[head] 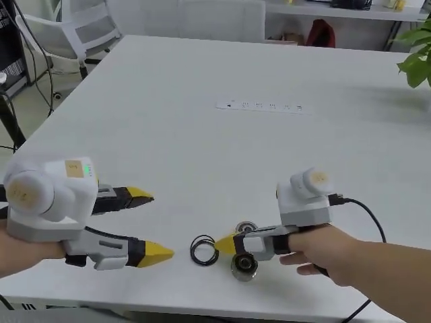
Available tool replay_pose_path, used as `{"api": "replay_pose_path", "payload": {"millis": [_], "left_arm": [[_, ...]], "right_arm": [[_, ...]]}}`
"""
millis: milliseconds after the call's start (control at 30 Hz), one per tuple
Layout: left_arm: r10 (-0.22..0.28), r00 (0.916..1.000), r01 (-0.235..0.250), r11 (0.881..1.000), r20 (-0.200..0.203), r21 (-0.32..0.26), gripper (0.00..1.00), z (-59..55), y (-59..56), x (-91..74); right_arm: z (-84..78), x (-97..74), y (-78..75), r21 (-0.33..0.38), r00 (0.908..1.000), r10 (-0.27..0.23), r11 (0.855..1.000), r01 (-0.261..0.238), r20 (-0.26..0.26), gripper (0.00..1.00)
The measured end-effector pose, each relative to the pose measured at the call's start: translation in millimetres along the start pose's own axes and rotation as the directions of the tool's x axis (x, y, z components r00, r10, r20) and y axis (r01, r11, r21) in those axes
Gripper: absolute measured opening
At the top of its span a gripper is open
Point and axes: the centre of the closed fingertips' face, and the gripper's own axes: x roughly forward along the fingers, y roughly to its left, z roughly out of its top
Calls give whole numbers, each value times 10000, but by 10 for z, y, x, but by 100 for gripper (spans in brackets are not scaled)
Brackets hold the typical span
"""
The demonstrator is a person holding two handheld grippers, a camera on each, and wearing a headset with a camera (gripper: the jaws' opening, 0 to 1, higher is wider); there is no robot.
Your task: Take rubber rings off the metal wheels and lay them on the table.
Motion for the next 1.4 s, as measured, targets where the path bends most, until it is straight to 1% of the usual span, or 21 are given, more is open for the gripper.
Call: {"api": "replay_pose_path", "payload": {"millis": [133, 200, 533, 733, 900, 1033, 1133, 1200, 1333, 1400], "left_arm": [[-5, 10000, 5, 10000, -19, -4, 61, -2, -7, 7], [-26, 10000, 26, 10000, -15, -14, 61, 0, -14, 11], [-32, 10000, 32, 10000, -70, 4, 61, -1, -12, 16], [-28, 9999, 28, 10000, -111, -2, 61, -15, -6, 5], [-39, 10000, 39, 10000, -51, -24, 62, 13, -4, 0], [-55, 10000, 55, 10000, 28, -12, 62, 56, -5, 0], [-11, 9999, 12, 10000, 126, -63, 62, 89, 8, -3], [9, 9999, -8, 10000, 156, -78, 62, 106, 18, -4], [-19, 9998, 19, 10000, 196, -22, 63, 147, 20, -10], [-42, 9997, 42, 10000, 225, 1, 63, 169, 19, -13]], "right_arm": [[-22, -9, -26, -189, 9998, -169, 9997, 167, -123, 0], [-24, -5, -22, -98, 9999, -132, 9999, 130, -111, 0], [-14, -16, -42, -192, 9997, -235, 9995, 233, -96, 5], [19, -36, -18, -137, 9998, -186, 9997, 186, 6, 8], [56, -75, 23, -148, 9999, -98, 9998, 100, 129, 10], [124, -112, 73, -175, 9994, -36, 9998, 42, 350, 13], [229, -164, 150, -78, 9970, 117, 9999, -111, 771, 15], [267, -194, 180, -125, 9958, 150, 9998, -139, 900, 16], [347, -287, 195, -377, 9930, 91, 9993, -47, 1176, 20], [380, -332, 206, -396, 9910, 119, 9992, -67, 1336, 21]]}}
